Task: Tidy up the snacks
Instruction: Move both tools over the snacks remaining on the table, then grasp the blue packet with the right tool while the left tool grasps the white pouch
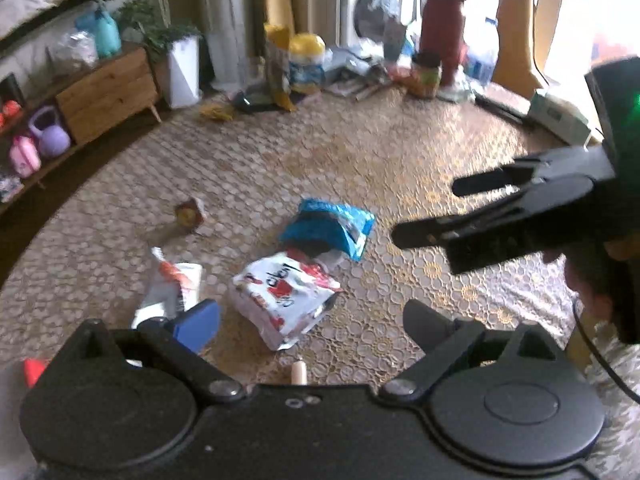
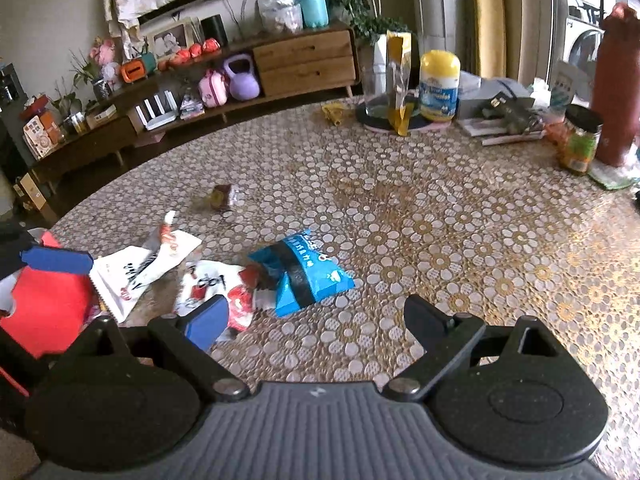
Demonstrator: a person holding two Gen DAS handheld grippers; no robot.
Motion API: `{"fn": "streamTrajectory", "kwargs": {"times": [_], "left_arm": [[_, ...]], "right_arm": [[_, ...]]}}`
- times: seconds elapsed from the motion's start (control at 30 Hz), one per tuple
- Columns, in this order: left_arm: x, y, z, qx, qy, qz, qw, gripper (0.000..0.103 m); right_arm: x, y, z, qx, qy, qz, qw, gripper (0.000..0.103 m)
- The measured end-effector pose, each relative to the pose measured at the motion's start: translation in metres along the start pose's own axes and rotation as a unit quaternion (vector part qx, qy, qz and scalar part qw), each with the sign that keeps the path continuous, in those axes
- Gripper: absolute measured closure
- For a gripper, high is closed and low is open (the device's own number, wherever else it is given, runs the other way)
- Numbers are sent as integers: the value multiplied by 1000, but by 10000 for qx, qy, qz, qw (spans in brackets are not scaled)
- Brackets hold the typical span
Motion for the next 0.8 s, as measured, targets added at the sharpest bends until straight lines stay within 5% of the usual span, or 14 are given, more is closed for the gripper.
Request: {"fn": "streamTrajectory", "kwargs": {"times": [0.5,0.8], "left_arm": [[14,14,80,134,653,113,9977,5],[18,18,104,37,703,100,9975,2]], "right_arm": [[-7,6,85,-60,297,45,9995,8],[-5,11,108,-66,294,-28,9995,8]]}}
Point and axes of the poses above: each gripper's, at about its wrist camera, not at the fingertips, and z roughly the way its jaws point, y to its left, x to its underside, the point moved 10 cm from there along z, roughly the way its jaws point, and after that the axes turned 15 degrees about z, right-handed, at the moved point
